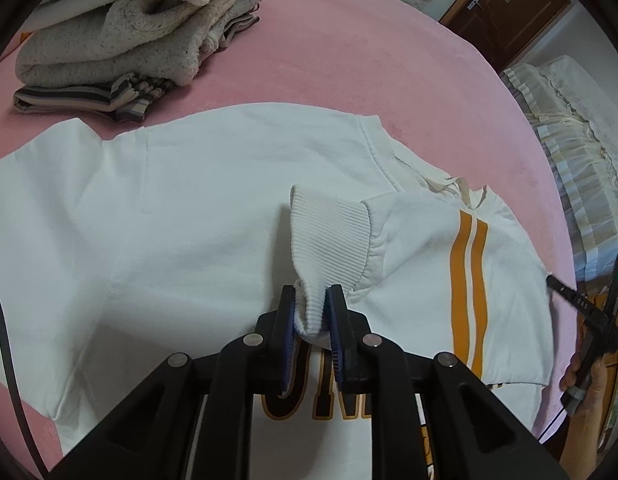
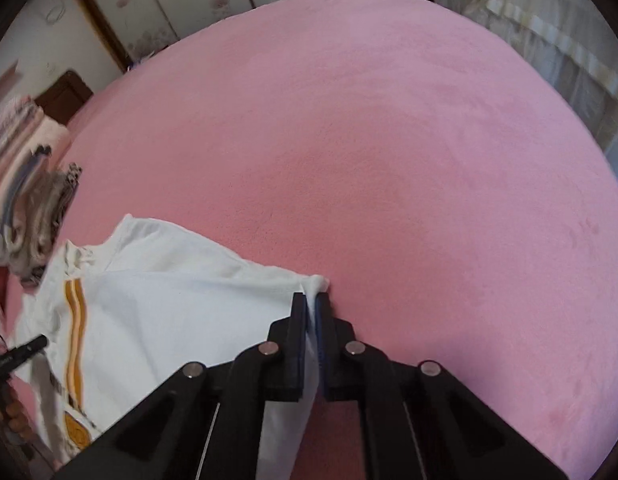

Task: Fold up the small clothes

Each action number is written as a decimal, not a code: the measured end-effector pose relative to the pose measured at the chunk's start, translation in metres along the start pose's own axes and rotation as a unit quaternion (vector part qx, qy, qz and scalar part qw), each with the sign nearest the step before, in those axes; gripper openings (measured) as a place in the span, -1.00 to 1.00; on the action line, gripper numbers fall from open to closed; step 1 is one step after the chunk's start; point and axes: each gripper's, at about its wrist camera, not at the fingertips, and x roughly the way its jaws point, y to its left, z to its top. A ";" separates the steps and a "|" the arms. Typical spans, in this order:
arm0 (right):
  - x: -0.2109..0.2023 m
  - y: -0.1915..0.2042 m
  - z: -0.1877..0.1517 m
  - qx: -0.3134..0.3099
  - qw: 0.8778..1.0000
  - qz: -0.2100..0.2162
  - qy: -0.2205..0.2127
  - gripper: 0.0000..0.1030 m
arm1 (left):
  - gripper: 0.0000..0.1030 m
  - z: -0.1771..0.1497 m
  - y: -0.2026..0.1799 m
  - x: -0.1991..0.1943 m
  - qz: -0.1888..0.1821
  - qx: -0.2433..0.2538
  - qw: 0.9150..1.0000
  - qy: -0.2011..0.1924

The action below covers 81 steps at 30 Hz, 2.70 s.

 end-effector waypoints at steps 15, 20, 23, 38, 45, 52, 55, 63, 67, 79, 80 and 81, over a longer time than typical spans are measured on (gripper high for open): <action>-0.036 0.012 -0.020 -0.055 0.997 -0.050 -0.031 -1.00 | -0.33 -0.003 -0.009 -0.003 0.040 0.017 0.999 0.001; -0.067 0.036 -0.049 -0.057 0.998 -0.005 -0.037 -1.00 | -0.14 -0.012 -0.018 -0.034 0.087 0.018 0.996 -0.030; -0.070 0.042 -0.065 -0.053 0.998 0.014 -0.027 -1.00 | -0.13 -0.017 -0.037 -0.054 0.107 0.046 0.991 -0.067; -0.007 0.027 -0.075 -0.038 0.999 0.011 0.027 -1.00 | -0.03 -0.032 -0.097 0.014 0.123 0.147 0.981 -0.010; -0.007 0.015 -0.068 -0.008 0.998 0.041 0.036 -1.00 | -0.01 -0.029 -0.071 0.009 0.126 0.130 0.983 0.004; -0.058 0.004 -0.064 0.023 0.998 0.054 -0.005 -1.00 | -0.01 -0.034 -0.062 -0.017 0.122 0.117 0.986 -0.006; -0.079 0.011 -0.068 0.015 0.999 0.044 -0.016 -1.00 | 0.15 -0.042 -0.063 -0.040 0.126 0.130 0.983 -0.026; -0.124 0.054 -0.087 -0.015 0.998 0.042 -0.043 -1.00 | 0.44 -0.061 -0.065 -0.120 0.121 0.150 0.978 -0.082; -0.146 0.080 -0.101 -0.017 0.997 0.050 -0.060 -1.00 | 0.50 -0.068 -0.061 -0.156 0.111 0.146 0.977 -0.106; -0.194 0.156 -0.143 -0.033 0.993 0.075 -0.082 -0.93 | 0.75 -0.090 -0.047 -0.217 0.093 0.134 0.974 -0.157; -0.196 0.161 -0.146 -0.035 0.993 0.076 -0.082 -0.93 | 0.75 -0.091 -0.044 -0.221 0.088 0.131 0.975 -0.159; -0.198 0.167 -0.148 -0.039 0.993 0.076 -0.081 -0.93 | 0.75 -0.092 -0.043 -0.223 0.085 0.128 0.975 -0.161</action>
